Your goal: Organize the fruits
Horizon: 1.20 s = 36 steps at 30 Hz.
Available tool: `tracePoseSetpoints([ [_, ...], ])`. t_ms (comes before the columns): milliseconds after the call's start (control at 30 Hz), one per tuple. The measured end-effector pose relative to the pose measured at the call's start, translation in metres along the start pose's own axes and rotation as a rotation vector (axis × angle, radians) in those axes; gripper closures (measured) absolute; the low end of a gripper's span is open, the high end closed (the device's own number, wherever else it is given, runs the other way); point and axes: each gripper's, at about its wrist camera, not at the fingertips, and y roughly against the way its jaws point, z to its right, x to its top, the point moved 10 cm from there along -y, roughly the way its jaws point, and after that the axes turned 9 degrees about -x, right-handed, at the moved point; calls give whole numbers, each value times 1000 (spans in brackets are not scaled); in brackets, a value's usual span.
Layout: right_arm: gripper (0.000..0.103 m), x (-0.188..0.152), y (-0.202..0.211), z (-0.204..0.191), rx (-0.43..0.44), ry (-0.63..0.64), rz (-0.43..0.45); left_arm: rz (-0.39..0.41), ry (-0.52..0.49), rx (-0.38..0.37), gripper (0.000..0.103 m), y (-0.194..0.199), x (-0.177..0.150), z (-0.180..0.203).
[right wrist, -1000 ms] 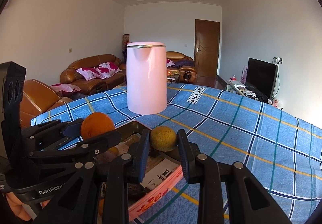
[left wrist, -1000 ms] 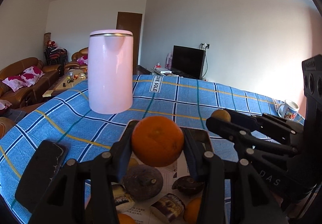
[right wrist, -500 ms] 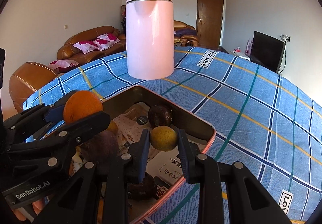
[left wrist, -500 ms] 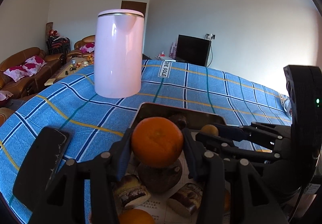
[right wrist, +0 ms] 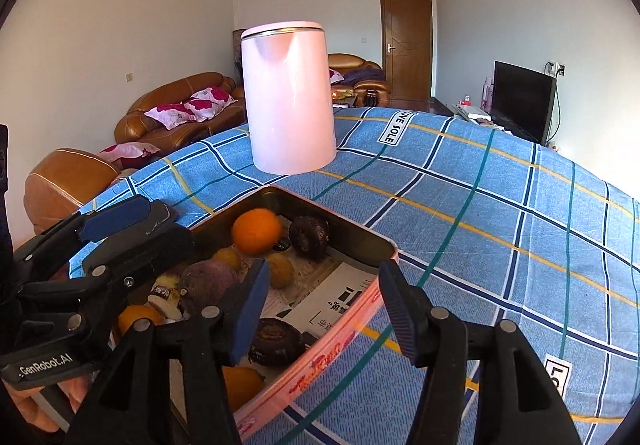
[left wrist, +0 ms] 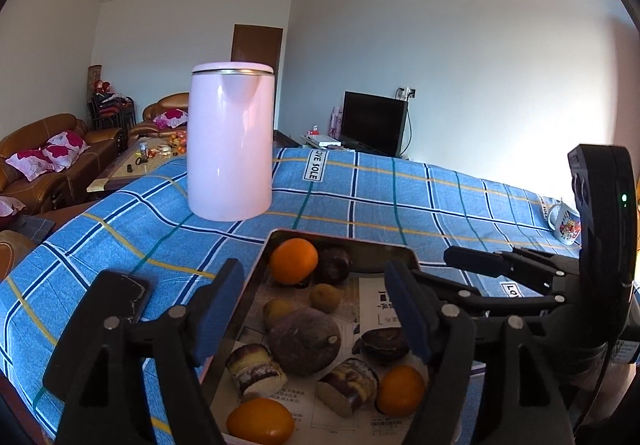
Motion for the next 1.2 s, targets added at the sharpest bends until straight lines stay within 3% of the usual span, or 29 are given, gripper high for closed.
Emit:
tracePoseSetpoints([
  [233,37,-4,39,33,-41,-87,63,23,-23,-23,21,8,4,19],
  [533,27,-4,86,56,-116,-106,167,43,-60,-56,11,15,5,49],
  [1200,26,-14,119,78,-150,-146,212,45,-104,-71,4,21,6,76],
])
